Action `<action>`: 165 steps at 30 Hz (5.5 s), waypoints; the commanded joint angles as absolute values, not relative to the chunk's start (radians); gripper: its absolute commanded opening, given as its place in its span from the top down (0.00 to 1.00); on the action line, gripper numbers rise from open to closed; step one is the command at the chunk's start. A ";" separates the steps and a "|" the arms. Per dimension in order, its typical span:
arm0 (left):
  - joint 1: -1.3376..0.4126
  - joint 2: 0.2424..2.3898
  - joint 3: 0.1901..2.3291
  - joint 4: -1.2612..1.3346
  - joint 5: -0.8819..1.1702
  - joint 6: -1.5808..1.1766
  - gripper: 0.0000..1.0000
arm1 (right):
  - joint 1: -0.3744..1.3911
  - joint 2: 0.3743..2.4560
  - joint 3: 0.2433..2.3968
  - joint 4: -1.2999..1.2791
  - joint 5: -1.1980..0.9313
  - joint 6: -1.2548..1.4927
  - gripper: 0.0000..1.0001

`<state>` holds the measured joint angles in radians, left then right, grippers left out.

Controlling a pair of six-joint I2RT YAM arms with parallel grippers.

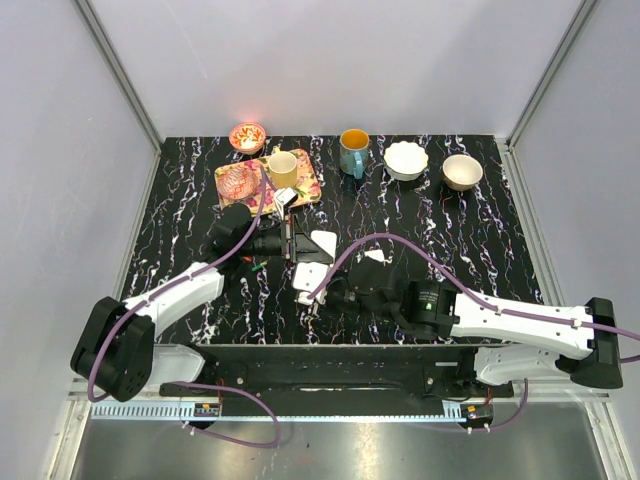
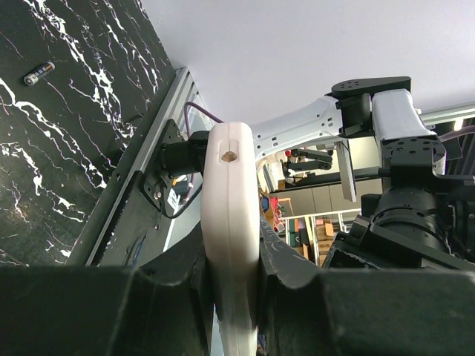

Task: Load the batteries into the remote control
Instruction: Load the battery into the remote control.

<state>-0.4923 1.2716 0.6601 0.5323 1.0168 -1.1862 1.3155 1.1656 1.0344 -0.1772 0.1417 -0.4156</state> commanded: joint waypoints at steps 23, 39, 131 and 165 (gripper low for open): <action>-0.505 1.215 0.664 0.612 1.020 -1.190 1.00 | 1.325 1.172 1.086 -0.313 0.133 -0.368 1.00; -0.503 1.198 0.709 0.365 0.965 -1.026 1.00 | 1.325 1.230 1.158 -0.408 0.198 -0.324 1.00; -0.503 1.223 0.703 0.534 0.960 -1.175 1.00 | 1.325 1.309 1.190 -0.557 0.218 -0.295 1.00; -0.503 1.250 0.658 0.551 0.959 -1.181 1.00 | 1.325 1.318 1.203 -0.523 0.322 -0.290 0.71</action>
<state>-0.5026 1.2655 0.6552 0.4633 0.9371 -1.1336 1.3224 1.3014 1.2007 -0.4759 0.2840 -0.2977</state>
